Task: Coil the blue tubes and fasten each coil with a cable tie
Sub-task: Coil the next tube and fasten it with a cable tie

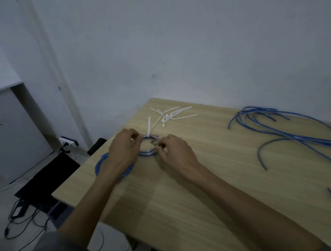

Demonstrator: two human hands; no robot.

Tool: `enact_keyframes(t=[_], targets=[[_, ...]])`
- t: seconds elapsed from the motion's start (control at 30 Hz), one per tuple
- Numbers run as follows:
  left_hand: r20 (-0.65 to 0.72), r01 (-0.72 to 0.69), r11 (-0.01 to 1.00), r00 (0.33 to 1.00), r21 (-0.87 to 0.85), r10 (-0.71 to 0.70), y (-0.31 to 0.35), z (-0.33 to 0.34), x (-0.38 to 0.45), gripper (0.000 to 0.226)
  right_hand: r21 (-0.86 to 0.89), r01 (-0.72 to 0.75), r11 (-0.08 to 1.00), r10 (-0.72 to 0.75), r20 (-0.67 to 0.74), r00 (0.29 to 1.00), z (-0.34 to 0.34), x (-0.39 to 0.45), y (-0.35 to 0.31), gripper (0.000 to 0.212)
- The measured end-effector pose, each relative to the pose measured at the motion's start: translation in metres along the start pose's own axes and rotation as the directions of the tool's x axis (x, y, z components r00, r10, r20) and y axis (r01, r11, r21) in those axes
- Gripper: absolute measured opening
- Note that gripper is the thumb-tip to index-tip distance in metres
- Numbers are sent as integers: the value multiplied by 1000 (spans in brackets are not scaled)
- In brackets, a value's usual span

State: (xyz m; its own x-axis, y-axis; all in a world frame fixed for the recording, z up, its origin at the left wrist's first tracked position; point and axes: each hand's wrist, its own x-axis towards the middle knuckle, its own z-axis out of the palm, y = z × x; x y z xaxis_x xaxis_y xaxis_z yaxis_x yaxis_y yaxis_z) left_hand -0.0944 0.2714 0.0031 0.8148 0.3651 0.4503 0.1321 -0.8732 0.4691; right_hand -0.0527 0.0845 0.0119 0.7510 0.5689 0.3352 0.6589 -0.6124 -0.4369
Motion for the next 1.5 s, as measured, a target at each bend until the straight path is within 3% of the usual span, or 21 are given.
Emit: enact_keyframes(t=[0.17, 0.33, 0.6, 0.8, 1.03, 1.23, 1.37, 1.5], targets=[[183, -210, 973, 957, -98, 225, 61, 37, -9, 14, -169, 2, 986, -14, -68, 998, -37, -43, 61, 27], [299, -372, 925, 877, -74, 377, 113, 70, -20, 19, -410, -1, 912, -53, -120, 991, -71, -90, 122, 21], [333, -599, 790, 723, -134, 605, 185, 115, -32, 23, -607, -103, 788, 13, -150, 989, -128, -165, 189, 17], [375, -680, 707, 614, -196, 694, 224, 138, -38, 45, -623, -164, 765, 74, -169, 983, -148, -202, 208, 18], [380, -713, 668, 569, -213, 729, 248, 149, -34, 27, -600, -270, 753, 159, -232, 959, -160, -205, 224, 23], [307, -719, 647, 575, -253, 759, 259, 164, -29, 16, -540, -441, 717, 341, -280, 897, -169, -200, 243, 34], [167, -726, 611, 592, -316, 789, 261, 176, -32, 11, -510, -444, 737, 349, -276, 896, -167, -201, 245, 36], [221, -709, 603, 563, -366, 796, 261, 175, -35, 14, -478, -484, 733, 390, -288, 875, -170, -198, 244, 42]])
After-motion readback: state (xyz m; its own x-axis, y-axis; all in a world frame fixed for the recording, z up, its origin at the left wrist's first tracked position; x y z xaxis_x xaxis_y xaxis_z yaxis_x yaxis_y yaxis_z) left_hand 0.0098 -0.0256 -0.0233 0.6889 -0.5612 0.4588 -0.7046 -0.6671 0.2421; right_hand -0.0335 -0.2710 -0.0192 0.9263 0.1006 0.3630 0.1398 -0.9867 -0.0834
